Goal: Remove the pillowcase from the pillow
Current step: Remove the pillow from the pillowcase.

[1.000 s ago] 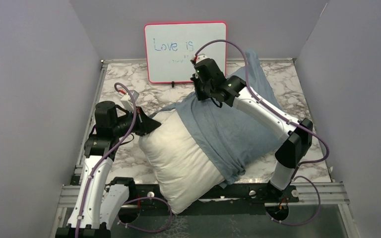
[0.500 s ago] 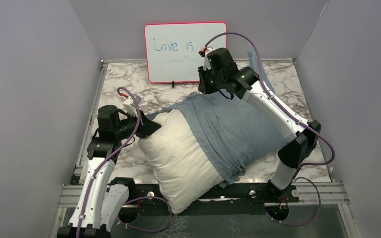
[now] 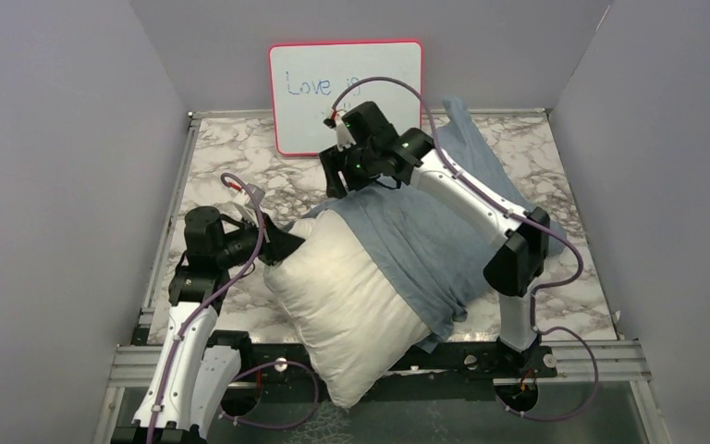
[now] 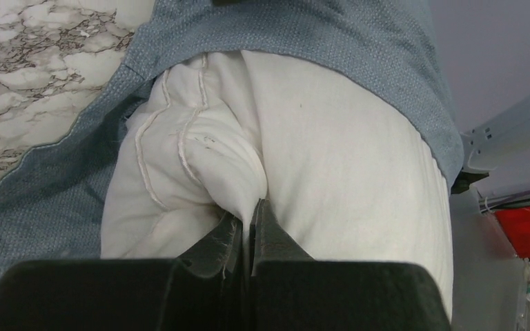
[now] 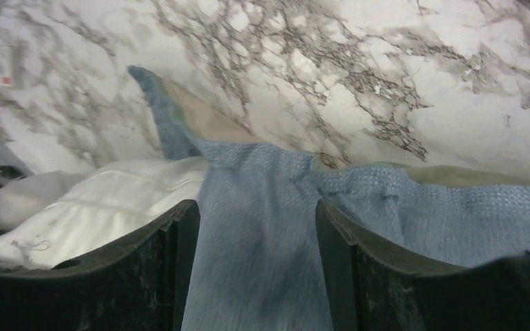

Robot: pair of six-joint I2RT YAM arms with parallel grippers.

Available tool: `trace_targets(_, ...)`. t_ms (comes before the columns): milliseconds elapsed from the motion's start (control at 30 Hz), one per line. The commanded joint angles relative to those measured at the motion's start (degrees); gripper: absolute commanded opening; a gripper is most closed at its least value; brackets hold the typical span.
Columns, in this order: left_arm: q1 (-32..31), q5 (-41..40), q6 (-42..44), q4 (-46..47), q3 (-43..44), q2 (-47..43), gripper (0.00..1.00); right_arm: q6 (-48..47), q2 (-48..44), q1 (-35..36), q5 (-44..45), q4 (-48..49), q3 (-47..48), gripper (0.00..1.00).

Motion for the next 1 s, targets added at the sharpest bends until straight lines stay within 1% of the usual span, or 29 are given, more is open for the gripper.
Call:
trace_targets(0,-0.46,4.55,-0.78,3.23,-0.46,-1.84,0.00,-3.16,6.76,1.20,10.07,-8.00,4.72,0.67)
trace_targets(67,-0.45,3.87,-0.88,3.17,-0.53,-2.28,0.00,-3.27,7.97,1.40,16.10,-9.69,6.01,0.59)
trace_targets(100,-0.44,3.42,-0.90,3.11,-0.56,-2.52,0.00,-3.25,7.12,1.41,19.04,-9.10,5.31,0.55)
trace_targets(133,-0.46,3.08,-0.90,3.09,-0.50,-2.63,0.00,-4.41,5.53,1.41,20.97,-6.92,3.38,0.52)
trace_targets(167,-0.43,2.73,-0.90,3.03,-0.50,-2.73,0.00,-5.61,3.74,1.39,22.08,-3.24,0.14,0.46)
trace_targets(200,-0.40,2.56,-0.90,3.05,-0.51,-2.72,0.00,-6.49,1.73,1.41,22.39,-0.96,-1.85,0.32)
trace_targets(233,-0.38,2.46,-0.90,2.95,-0.44,-2.70,0.00,-7.35,0.11,1.41,22.41,0.85,-3.40,0.22)
trace_targets(300,-0.36,2.36,-0.90,2.92,-0.46,-2.73,0.00,-8.38,-2.03,1.29,21.90,2.68,-4.90,0.08)
trace_targets(333,-0.35,2.28,-0.90,2.92,-0.43,-2.73,0.00,-8.33,-2.43,1.33,22.99,2.94,-4.98,0.02)
trace_targets(467,-0.14,2.23,-0.90,2.85,-0.45,-2.82,0.00,-8.95,-2.41,0.77,30.84,3.63,-4.45,0.01)
trace_targets(567,-0.14,1.98,-0.90,2.77,-0.51,-2.88,0.00,-8.28,-1.18,-2.41,34.35,2.61,-0.58,0.01)
trace_targets(800,-0.04,0.98,-0.89,2.39,-0.37,-3.35,0.00,-5.38,0.34,-11.97,34.67,1.94,8.22,0.01)
trace_targets(900,0.08,0.46,-0.81,2.17,-0.29,-3.35,0.00,-3.95,1.28,-13.84,34.38,1.11,11.66,0.01)
trace_targets(967,0.11,0.52,-0.74,2.23,-0.29,-3.38,0.00,-3.62,1.96,-14.02,29.12,-1.60,15.24,0.01)
